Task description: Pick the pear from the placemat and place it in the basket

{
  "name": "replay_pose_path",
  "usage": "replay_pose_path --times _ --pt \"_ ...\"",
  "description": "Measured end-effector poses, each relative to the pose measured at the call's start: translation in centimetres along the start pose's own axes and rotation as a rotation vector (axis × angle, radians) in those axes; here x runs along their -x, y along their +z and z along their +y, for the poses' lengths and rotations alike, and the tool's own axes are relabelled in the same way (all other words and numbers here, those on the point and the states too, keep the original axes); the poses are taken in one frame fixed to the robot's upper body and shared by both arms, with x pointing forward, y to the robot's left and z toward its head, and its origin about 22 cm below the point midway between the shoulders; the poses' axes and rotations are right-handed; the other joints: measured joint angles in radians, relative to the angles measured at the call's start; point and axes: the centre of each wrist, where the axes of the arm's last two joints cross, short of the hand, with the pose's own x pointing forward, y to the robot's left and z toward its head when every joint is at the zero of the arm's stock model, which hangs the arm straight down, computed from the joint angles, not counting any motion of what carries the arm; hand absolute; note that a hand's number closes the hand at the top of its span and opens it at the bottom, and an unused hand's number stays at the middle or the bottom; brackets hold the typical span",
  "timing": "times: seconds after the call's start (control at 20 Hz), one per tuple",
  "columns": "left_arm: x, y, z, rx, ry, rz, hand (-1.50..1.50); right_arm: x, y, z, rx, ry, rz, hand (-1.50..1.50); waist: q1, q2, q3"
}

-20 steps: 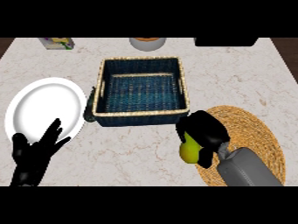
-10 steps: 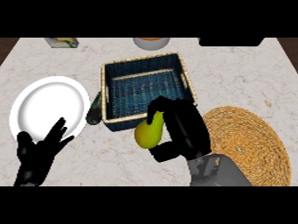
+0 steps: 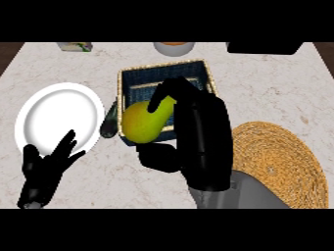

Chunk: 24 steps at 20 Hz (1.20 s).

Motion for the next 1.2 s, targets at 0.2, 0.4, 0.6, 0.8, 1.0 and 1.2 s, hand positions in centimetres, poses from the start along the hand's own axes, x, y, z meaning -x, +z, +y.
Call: replay_pose_path --times 0.2,0.4,0.6,0.8,1.0,1.2 --pt "-0.1 -0.1 -0.4 0.002 -0.003 -0.009 0.0 -3.3 -1.4 -1.1 0.094 0.01 -0.019 1.5 0.009 0.005 0.001" --pt "-0.2 -0.1 -0.5 0.01 -0.009 -0.014 0.0 -6.2 -3.1 -1.9 0.154 0.028 -0.023 1.5 0.017 0.01 0.001" --pt "-0.4 -0.2 -0.5 0.011 -0.013 -0.016 0.0 -8.8 -5.0 -2.2 0.186 0.053 -0.012 1.5 0.023 0.016 0.002" --pt "-0.4 -0.1 -0.5 0.003 -0.017 -0.019 0.0 -10.8 -7.0 -2.1 0.201 0.091 0.009 1.5 0.023 0.022 0.005" --pt "-0.4 -0.2 -0.1 -0.004 -0.018 -0.019 0.0 -12.1 -8.7 -1.8 0.194 0.115 0.033 1.5 0.019 0.028 0.007" --pt "-0.4 -0.3 0.1 -0.014 -0.02 -0.021 0.0 -12.0 -10.4 -1.3 0.173 0.107 0.071 1.5 0.016 0.032 0.009"
